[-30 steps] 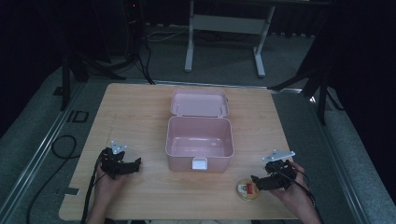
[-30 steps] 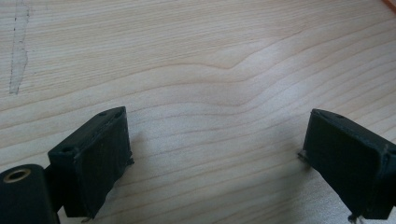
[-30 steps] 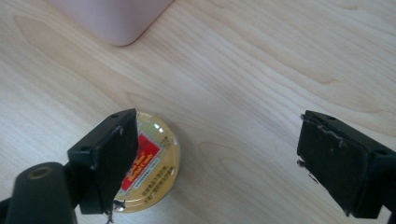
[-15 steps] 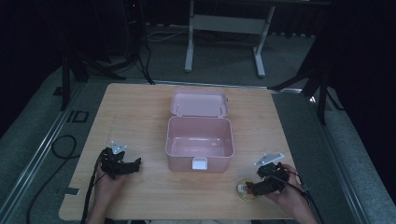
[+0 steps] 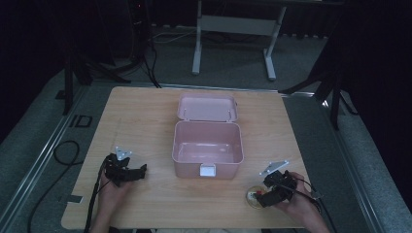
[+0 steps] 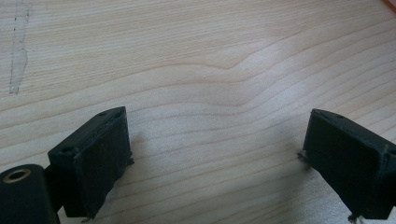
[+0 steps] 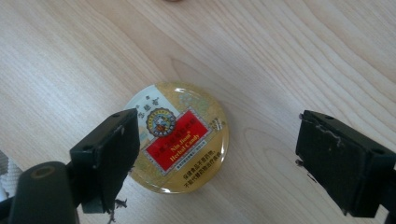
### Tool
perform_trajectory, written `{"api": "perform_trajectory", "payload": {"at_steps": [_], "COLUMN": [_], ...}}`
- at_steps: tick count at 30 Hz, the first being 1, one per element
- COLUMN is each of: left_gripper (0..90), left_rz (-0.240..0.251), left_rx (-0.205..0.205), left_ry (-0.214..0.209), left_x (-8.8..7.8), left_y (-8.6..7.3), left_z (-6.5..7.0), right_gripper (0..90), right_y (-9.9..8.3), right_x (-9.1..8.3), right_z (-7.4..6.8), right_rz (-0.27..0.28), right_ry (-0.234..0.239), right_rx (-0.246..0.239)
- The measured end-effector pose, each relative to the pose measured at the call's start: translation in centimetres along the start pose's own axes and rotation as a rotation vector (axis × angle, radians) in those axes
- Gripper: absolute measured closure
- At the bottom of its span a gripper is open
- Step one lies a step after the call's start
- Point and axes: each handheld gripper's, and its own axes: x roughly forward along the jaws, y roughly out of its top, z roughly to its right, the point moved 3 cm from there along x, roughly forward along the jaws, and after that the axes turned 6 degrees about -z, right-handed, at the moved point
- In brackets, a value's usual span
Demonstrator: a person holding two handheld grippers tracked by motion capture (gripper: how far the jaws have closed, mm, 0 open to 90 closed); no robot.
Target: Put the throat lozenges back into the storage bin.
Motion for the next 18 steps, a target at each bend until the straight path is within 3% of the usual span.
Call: {"api": "perform_trajectory", "payload": {"at_steps": [18], "left_gripper": [7.9], "left_rz": [-0.001], "left_rx": [0.0], "left_ry": [0.0], "left_x": [0.0], "left_y": [0.01], "left_z": [0.0], "right_gripper": [13.4], "right_y": [0.73], "right_x": [0.63], "right_z": [-0.74], "right_rz": [-0.074], "right_ry": [0.045], "right_rx": [-0.047]}}
